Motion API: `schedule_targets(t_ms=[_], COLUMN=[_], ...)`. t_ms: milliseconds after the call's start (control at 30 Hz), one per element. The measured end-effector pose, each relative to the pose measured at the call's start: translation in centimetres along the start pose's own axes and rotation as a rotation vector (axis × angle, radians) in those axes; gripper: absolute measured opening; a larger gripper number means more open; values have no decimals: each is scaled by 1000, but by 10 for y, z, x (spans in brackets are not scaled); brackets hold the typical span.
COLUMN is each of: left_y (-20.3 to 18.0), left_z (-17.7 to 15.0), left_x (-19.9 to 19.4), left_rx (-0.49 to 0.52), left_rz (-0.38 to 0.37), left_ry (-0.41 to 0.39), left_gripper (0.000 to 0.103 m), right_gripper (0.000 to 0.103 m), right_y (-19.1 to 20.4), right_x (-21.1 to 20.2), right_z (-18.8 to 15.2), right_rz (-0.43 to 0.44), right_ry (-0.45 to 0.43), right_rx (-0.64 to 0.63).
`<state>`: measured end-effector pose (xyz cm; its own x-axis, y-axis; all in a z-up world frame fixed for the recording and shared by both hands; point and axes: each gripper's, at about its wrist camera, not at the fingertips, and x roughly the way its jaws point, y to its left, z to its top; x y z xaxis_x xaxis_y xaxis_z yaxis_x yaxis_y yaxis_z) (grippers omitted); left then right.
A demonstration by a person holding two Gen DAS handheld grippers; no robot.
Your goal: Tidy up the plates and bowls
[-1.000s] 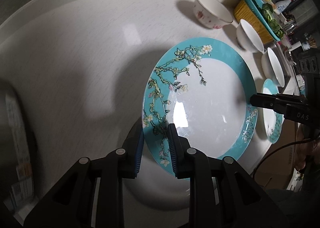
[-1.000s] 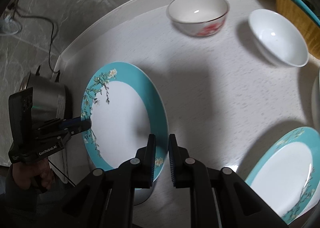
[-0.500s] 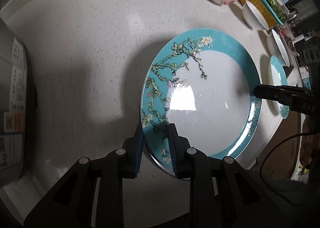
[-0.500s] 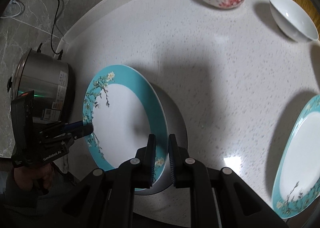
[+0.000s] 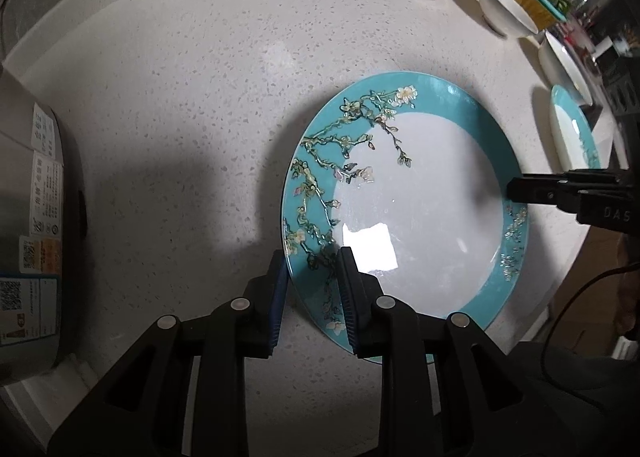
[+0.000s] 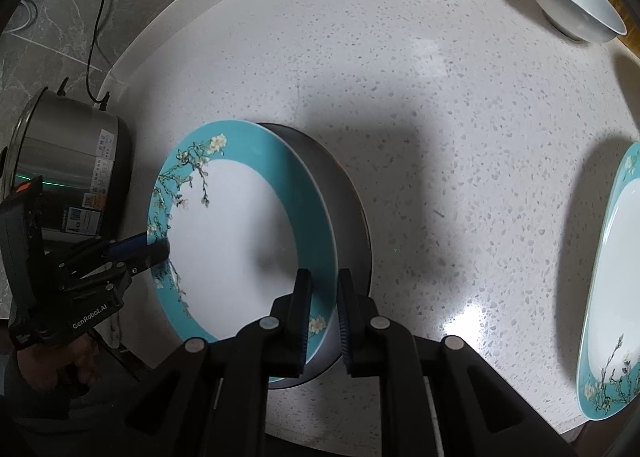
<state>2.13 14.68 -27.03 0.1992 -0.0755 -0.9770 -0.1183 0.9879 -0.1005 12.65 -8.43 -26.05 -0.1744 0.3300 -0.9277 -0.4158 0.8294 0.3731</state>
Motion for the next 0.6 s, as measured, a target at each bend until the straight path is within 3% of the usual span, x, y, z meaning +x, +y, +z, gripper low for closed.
schedule_targets(t_ms=[233,600], left_y=[-17,-24], left_z=[2,-3], left_x=[4,3], left_rx=[68,103], left_rz=[81,100], left_ry=[-24,-76], left_gripper=[24,30], right_gripper=[17,25], right_y=[4,23], right_x=[2,2], right_z=[0,-11], right_rz=[-31,-176], right_ry=[-21,-113], right_rx=[-11,-131])
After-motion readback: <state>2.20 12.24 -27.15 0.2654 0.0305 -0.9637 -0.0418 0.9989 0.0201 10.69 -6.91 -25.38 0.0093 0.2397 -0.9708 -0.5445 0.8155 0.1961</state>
